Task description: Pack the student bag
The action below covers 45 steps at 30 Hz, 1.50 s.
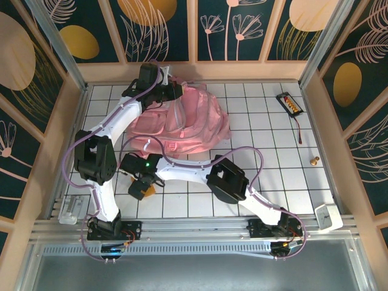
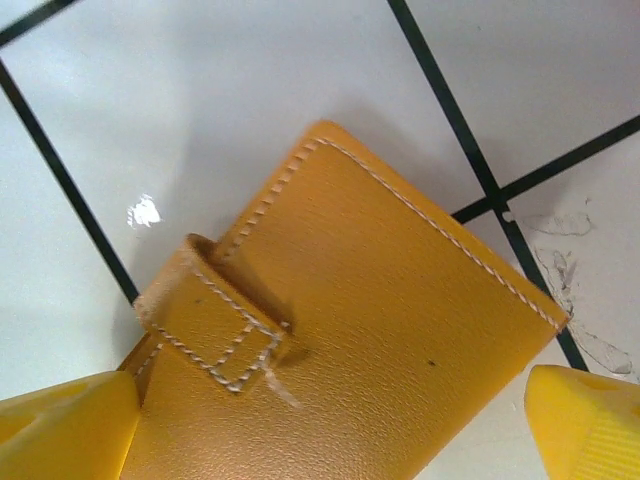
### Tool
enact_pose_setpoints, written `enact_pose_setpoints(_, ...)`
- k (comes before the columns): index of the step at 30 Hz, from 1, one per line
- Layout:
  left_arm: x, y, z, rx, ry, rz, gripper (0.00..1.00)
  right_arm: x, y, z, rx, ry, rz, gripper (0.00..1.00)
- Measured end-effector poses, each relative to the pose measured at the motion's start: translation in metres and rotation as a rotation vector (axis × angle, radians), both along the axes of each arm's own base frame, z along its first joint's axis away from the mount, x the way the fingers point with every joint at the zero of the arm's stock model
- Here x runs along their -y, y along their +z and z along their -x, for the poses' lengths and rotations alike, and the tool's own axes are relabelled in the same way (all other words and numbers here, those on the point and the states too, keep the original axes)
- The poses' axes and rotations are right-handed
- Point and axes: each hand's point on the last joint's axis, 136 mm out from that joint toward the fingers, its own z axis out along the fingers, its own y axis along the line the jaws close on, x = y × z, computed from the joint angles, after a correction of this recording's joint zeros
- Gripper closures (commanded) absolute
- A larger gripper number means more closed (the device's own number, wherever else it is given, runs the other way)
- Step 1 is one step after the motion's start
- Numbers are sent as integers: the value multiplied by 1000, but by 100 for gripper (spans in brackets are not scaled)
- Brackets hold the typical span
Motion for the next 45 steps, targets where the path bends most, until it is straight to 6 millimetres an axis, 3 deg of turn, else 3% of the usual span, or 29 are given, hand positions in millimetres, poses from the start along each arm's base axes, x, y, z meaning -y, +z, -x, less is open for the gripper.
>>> enact_pose_setpoints(4,-1,2,1,6,-1,-1,100,-14,8,-6,18,3,-14,1)
enact_pose_setpoints(7,-3,4,2,16,3,-8,100,-22,0,-10,22,-1,-8,1)
enact_pose_setpoints(11,-5,5,1,21,7,-11,100,-16,-14,-16,51,-19,47,1)
enact_pose_setpoints(19,-9,3,2,18,12,-15,100,-1,-15,-21,141,-91,90,1)
enact_pose_setpoints(31,-17,-4,15,17,20,-18,100,113,-10,-23,171,-85,228,1)
enact_pose_setpoints(35,-17,-3,16,18,19,-17,100,150,1,-20,149,-109,254,1)
enact_pose_setpoints(40,-17,-3,16,16,17,-15,100,152,27,-24,33,-250,122,1)
enact_pose_setpoints(45,-16,-3,17,16,12,-13,100,161,12,-15,-41,-300,120,1)
